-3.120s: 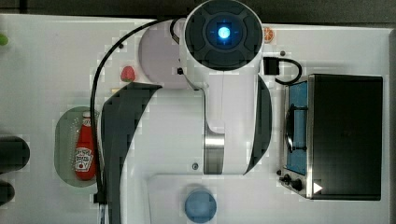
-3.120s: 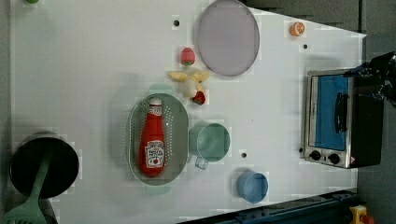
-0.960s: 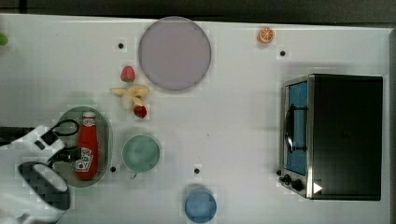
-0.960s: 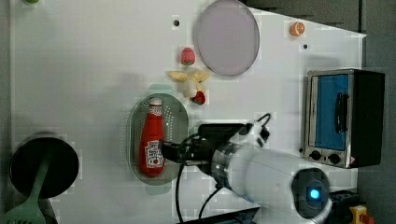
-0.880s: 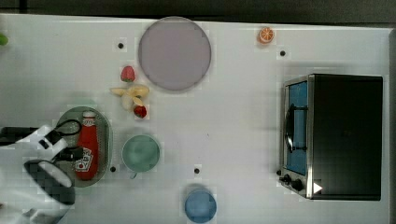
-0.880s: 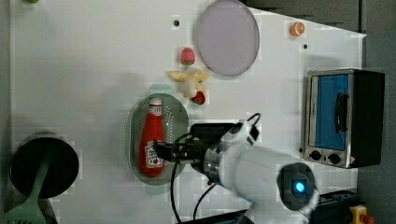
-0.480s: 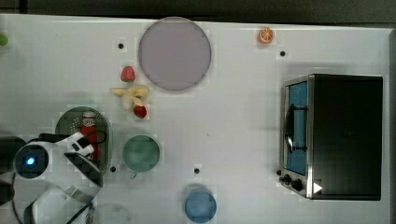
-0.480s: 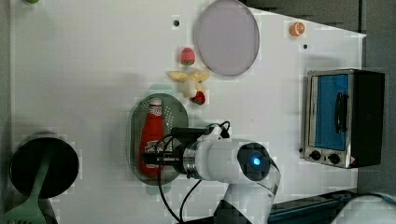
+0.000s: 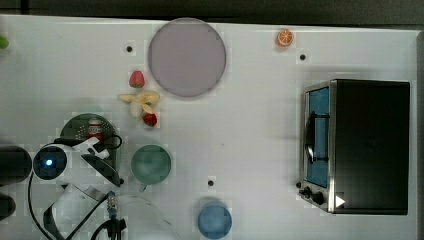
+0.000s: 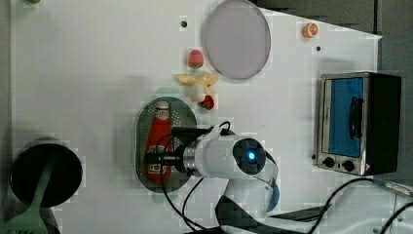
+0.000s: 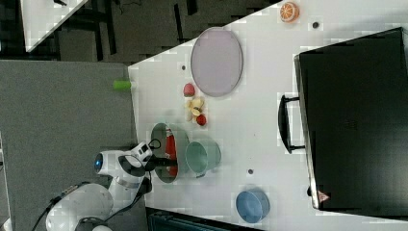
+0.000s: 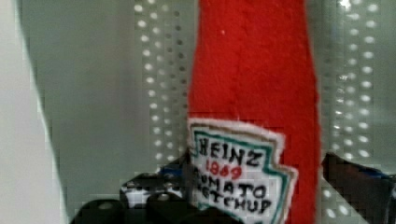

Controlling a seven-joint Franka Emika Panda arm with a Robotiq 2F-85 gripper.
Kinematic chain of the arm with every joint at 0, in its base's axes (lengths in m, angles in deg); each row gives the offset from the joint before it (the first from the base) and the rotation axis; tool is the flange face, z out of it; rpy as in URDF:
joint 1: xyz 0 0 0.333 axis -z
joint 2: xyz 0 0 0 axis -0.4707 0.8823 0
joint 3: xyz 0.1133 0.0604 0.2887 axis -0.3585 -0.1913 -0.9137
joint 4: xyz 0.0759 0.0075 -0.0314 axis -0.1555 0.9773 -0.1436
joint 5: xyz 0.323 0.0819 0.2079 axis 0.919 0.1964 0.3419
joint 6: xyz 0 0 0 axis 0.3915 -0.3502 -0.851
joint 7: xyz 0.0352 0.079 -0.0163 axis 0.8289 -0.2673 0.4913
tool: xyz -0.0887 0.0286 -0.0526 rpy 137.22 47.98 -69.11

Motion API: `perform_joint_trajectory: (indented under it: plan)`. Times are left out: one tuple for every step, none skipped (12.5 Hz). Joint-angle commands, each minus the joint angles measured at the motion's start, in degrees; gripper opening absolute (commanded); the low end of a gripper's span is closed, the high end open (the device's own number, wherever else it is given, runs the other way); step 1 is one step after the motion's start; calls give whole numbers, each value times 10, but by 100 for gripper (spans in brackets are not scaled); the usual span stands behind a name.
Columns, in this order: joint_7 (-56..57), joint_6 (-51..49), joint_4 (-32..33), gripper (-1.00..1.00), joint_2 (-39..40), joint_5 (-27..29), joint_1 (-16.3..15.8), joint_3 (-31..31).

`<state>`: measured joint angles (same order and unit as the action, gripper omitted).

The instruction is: Pick ketchup from strainer and place it on the table

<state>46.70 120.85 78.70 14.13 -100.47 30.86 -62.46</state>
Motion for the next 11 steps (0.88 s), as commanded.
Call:
perform_joint_trajectory:
  plan:
    - [-46,2,-26,43,-7,-8,-23,13]
    - [-46,4,-27,21,-8,-8,-23,11]
    - [-46,-2,-26,19,-11,-8,-23,11]
    - [-46,-6,-24,19,-13,-8,-23,9]
    - [-46,-8,-24,19,-16,-7,-23,8]
    - [-46,-9,-24,19,-21,-7,-21,3]
    - [-46,-9,-25,19,-31,-6,-18,-6]
    - [-46,-13,-26,19,-47,-5,-12,-19]
    - [-46,-29,-26,19,-67,-3,-4,-35]
    - [-46,-47,-30,19,-91,7,6,-52]
    - [-46,-72,-37,19,-117,28,16,-69]
